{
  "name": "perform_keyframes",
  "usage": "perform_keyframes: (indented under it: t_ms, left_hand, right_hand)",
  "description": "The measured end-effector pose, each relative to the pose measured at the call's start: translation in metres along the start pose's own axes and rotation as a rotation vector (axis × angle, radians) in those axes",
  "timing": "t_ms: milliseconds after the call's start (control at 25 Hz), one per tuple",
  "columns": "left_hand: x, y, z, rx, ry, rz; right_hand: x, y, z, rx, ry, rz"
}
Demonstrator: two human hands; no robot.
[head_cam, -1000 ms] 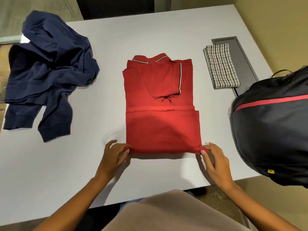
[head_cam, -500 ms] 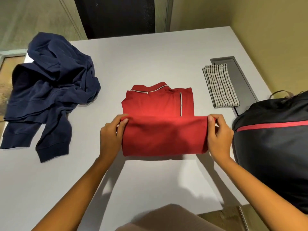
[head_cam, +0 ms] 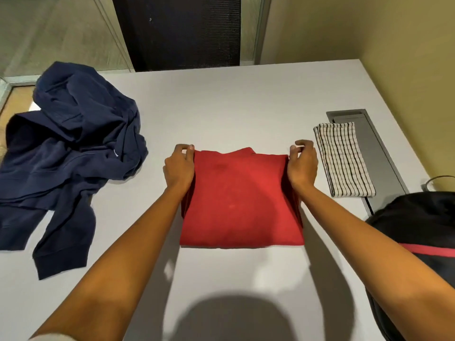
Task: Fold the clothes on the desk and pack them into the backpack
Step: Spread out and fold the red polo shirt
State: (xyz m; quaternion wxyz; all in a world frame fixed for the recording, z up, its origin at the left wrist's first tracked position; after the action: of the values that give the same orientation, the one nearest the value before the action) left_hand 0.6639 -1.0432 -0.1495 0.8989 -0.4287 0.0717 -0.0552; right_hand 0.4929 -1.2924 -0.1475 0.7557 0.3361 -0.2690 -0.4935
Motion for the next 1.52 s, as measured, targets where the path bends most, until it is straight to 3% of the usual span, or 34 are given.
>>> perform_keyframes:
  t_ms: [200, 320, 440, 600, 840, 1040, 1240, 1400, 1520]
  left_hand:
    - [-0.011, 0.021, -0.008, -0.125, -0.079, 0.139]
    - [-0.009, 0.031, -0.01, -0.086, -0.066, 0.281]
    - [-0.012, 0.035, -0.007, -0.033, -0.096, 0.27]
    - [-0.011, 0.026, -0.007, -0.047, -0.1, 0.215]
    - [0.02, 0.04, -0.008, -0.263, 0.098, 0.473]
    - [0.018, 0.028, -0.003, -0.435, 0.217, 0.438]
    - [0.017, 0.012, 0.027, -0.189, -0.112, 0.159]
    - [0.009, 0.029, 0.006, -0.204, -0.004, 0.334]
    - [0.01, 0.038, 0.001, -0.129, 0.026, 0.346]
  right_hand:
    - [-0.027, -0.026, -0.018, -0.18, 0.009, -0.091]
    - [-0.026, -0.032, -0.022, -0.208, 0.033, -0.111]
    - [-0.024, -0.027, -0.016, -0.098, -0.031, -0.063]
    - [-0.017, -0.024, -0.013, 0.12, 0.024, -0.208]
    - [-0.001, -0.034, -0.009, 0.135, 0.128, -0.3]
    - [0.01, -0.037, -0.006, 0.23, 0.177, -0.336]
    - [0.024, -0.02, 0.01, 0.279, 0.006, -0.197]
    - [0.018, -0.027, -0.009, 0.089, 0.149, -0.253]
    - [0.015, -0.044, -0.011, 0.056, 0.197, -0.33]
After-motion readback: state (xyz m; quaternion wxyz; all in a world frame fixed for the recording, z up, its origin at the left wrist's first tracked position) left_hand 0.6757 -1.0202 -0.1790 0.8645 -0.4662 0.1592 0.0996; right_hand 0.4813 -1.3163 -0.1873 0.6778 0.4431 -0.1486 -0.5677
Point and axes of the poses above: each hand's wrist, its own x-axis towards the middle knuckle, its own z-axis out of the back of the hand, y = z × x, the point moved 4 cm from there along x, towards the middle knuckle, and after that the axes turned 6 degrees about -y, right-handed, at the moved point
